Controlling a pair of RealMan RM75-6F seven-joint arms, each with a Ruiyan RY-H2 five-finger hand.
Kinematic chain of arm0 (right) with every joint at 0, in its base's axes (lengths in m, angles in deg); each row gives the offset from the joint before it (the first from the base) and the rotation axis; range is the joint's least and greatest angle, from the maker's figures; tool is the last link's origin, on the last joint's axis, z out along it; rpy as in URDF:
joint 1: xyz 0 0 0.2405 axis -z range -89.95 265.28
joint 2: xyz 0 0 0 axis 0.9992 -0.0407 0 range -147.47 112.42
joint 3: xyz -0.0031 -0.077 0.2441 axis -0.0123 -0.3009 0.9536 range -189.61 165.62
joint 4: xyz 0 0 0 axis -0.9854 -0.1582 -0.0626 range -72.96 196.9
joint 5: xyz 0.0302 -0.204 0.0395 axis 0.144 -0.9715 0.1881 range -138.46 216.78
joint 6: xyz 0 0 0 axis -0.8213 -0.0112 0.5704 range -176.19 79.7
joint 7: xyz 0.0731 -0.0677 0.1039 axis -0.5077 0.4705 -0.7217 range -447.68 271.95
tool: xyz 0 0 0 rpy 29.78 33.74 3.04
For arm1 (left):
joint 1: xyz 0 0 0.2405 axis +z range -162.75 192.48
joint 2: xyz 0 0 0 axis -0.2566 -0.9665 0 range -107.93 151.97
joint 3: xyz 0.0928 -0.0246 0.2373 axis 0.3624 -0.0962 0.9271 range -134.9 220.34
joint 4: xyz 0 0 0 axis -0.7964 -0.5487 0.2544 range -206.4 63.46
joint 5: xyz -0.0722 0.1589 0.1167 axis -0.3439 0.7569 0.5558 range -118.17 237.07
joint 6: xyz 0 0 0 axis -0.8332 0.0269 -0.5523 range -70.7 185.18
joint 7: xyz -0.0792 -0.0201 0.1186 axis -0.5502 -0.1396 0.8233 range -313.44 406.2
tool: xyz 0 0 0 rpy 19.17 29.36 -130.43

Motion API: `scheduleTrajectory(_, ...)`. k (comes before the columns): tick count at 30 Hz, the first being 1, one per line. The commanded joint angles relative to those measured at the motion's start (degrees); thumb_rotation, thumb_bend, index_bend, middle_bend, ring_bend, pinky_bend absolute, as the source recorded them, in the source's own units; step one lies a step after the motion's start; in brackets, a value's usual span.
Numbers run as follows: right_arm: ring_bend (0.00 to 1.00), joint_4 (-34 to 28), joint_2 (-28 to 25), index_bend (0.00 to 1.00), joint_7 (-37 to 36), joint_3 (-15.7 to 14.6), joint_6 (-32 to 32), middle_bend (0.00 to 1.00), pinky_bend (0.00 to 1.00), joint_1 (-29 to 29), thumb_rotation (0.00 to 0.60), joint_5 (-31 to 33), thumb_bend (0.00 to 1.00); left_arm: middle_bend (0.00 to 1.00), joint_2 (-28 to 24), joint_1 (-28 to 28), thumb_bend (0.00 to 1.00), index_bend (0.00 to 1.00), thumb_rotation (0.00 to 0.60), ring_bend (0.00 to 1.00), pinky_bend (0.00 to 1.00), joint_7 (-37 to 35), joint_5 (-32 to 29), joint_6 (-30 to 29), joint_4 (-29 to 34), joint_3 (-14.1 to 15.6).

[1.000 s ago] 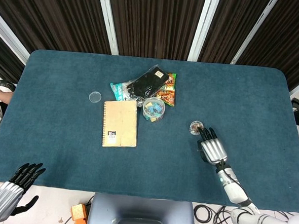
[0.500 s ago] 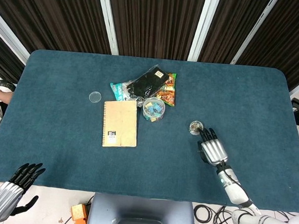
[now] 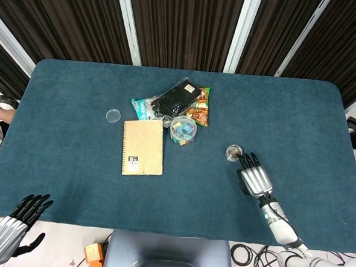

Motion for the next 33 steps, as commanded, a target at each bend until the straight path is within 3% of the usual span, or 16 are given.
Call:
scheduleTrajectory(1, 0.00, 0.10, 0.00, 0.80, -0.29, 0.01, 0.17, 0.05, 0.00, 0.08, 0.600, -0.20, 0.36, 0.00, 0.00, 0.01, 0.38, 0.00, 0.600, 0.00, 0.00, 0.01, 0.02, -0.01, -0.03, 0.01)
scheduleTrajectory(17, 0.00, -1.20, -1.30, 0.80, -2.54, 0.97, 1.54, 0.06, 0.00, 0.08, 0.600, -1.22, 0.36, 0.00, 0.03, 0.08, 0.38, 0.00, 0.600, 0.00, 0.00, 0.01, 0.00, -0.16, -0.21, -0.06)
scheduleTrajectory(24, 0.00, -3.59, -2.38, 0.80, -1.33, 6.51, 0.50, 0.06, 0.00, -2.82, 0.600, 2.50, 0.36, 0.00, -0.14, -0.16, 0.38, 0.00, 0.600, 0.00, 0.00, 0.28, -0.08, 0.19, 0.31, -0.18)
scheduleTrajectory(29, 0.00, -2.03, -0.86, 0.80, 3.69, 10.70, -2.11, 0.06, 0.00, -6.18, 0.600, 7.70, 0.36, 0.00, -0.27, -0.40, 0.38, 0.00, 0.600, 0.00, 0.00, 0.74, -0.33, 0.78, 0.96, -0.31)
scheduleTrajectory(33, 0.00, 0.01, 0.72, 0.80, 6.94, 11.99, -4.22, 0.06, 0.00, -7.96, 0.600, 11.30, 0.36, 0.00, -0.37, -0.55, 0.38, 0.00, 0.600, 0.00, 0.00, 0.89, -0.63, 1.25, 1.28, -0.39)
